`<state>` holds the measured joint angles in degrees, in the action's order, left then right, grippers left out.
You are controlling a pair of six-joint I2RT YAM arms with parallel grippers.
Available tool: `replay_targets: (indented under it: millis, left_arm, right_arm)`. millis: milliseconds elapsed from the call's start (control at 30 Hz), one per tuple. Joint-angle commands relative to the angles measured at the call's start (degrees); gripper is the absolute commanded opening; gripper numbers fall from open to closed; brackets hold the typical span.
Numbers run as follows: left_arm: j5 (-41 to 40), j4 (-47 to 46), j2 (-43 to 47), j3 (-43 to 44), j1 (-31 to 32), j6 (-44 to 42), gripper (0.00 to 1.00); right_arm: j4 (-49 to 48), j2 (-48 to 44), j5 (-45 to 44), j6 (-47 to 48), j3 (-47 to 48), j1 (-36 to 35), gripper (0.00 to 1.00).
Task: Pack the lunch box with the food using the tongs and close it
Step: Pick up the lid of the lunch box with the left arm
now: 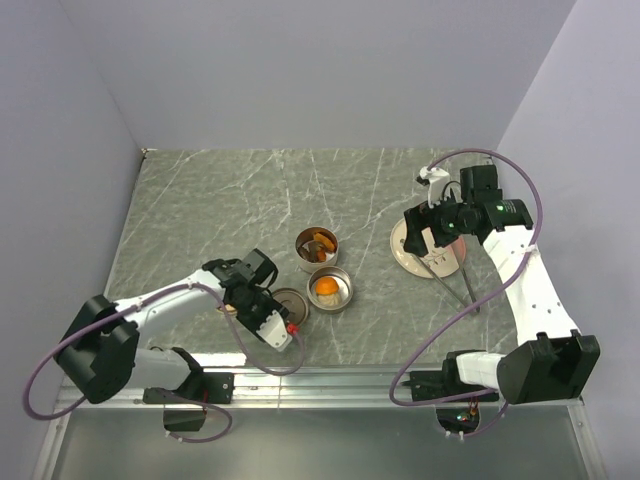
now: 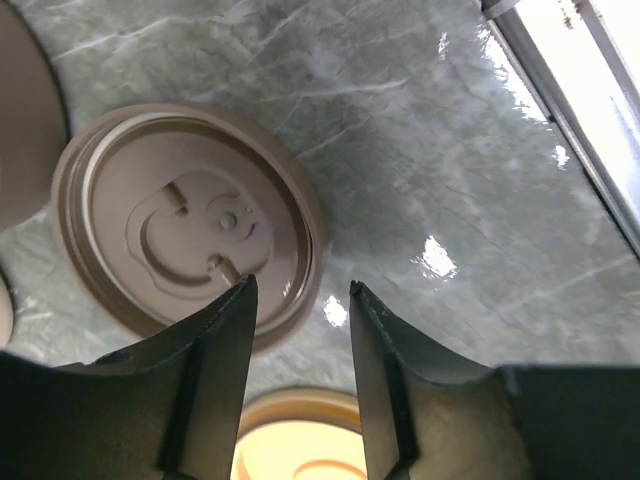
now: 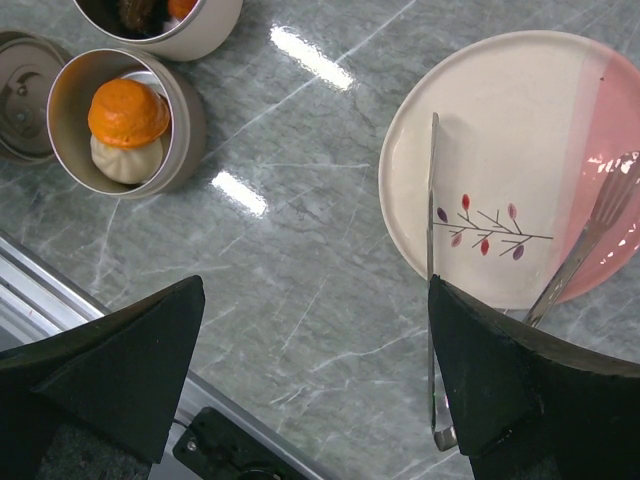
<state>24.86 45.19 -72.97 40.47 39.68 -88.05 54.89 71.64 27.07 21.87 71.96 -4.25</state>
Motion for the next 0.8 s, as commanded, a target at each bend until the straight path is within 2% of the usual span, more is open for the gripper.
replay_targets:
  millis: [0,100,300,433,767]
  left_arm:
    - [-2.4,-2.9,-2.1,-1.0,1.5,-1.5,0.46]
    - [-4.0,-4.1,-2.6,-3.0,3.3,-1.5,0.38]
    - [-4.5,-4.1,-3.0,-5.0,5.1,-0.4,0.31]
    - [-4.6,-4.1,-5.1,-4.7,6.2,1.6,0.21]
    - [-4.6,-0.4,-3.1,-4.3,8.4,3.1,0.15]
  right_arm:
    - [-0.7,0.1,0.4,-0.9,1.2,-0.4,1.0]
    - [-1.2,-0.4,-0.3,-0.7,0.0,-0.3,1.0]
    - [-1.5,-0.3,-0.6,-0.9,-0.8,-0.4,1.0]
    - [-2.3,-0.4,-0.4,-0.9,-1.9,-0.4,1.0]
    - [-2.3,0.3,-0.2,-0.2,-1.7,-0.4,1.0]
